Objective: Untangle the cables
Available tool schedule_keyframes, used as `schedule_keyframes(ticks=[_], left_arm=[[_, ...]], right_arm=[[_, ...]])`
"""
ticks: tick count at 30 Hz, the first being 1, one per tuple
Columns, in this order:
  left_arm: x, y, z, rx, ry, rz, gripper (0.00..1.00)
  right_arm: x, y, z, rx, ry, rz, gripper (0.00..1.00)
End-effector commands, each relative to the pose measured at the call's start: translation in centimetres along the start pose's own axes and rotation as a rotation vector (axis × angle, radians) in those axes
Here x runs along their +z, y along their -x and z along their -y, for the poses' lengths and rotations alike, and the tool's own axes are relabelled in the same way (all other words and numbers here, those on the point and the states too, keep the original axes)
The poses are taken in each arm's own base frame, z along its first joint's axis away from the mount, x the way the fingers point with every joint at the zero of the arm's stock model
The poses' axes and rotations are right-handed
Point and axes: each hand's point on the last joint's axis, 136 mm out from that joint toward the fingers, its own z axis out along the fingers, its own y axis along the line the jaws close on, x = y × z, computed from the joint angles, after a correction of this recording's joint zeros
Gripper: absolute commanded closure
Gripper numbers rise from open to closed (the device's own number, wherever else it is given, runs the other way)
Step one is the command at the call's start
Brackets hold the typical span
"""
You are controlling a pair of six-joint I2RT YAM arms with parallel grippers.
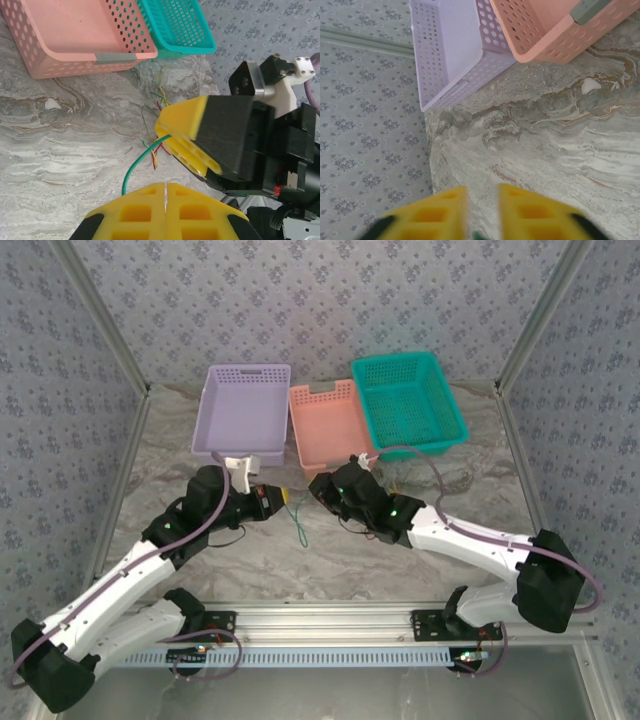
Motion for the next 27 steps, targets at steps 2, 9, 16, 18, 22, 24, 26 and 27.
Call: schedule_keyframes(ticks=[2,9,16,18,22,24,26,27], left_arm=[[-0.1,-0.3,1.8,0.032,-0.068,-0.006,1.0],[-0.2,-2.5,4.9,0.194,-0.094,-0.025,1.0],[1.1,-7.2,9.5,0.523,-0.084,-0.058,1.0],[1.9,-8.5,10.1,0.599,-0.055,-0.069,1.0],[3.4,-9.7,10.1,0.684,0.019,-0.028,1.0],[3.8,-9.8,10.0,0.698,0.036,0.003,1.0],[3.9,-10.0,10.0,0.717,0.048,0.035,1.0],[4.0,-10.2,10.1,0.726,0.05,0.043,1.0]], right_arm=[[-0.3,2.1,-0.8,0.039,-0.008,0.079,1.0],[-0.4,8.8,-0.2,0.03,-0.066,0.13,1.0],[0.3,14.7,-0.6,0.046,-0.088,0.101,1.0],[0.0,16.4,-0.6,0.065,-0.09,0.119,1.0],[-0.8,20.1,-0.2,0.139,-0.061,0.148,1.0],[-1.3,21.9,-0.1,0.174,-0.047,0.162,1.0],[-1.6,23.3,0.0,0.209,-0.028,0.163,1.0],[-1.8,23.9,0.2,0.222,-0.028,0.167,1.0]])
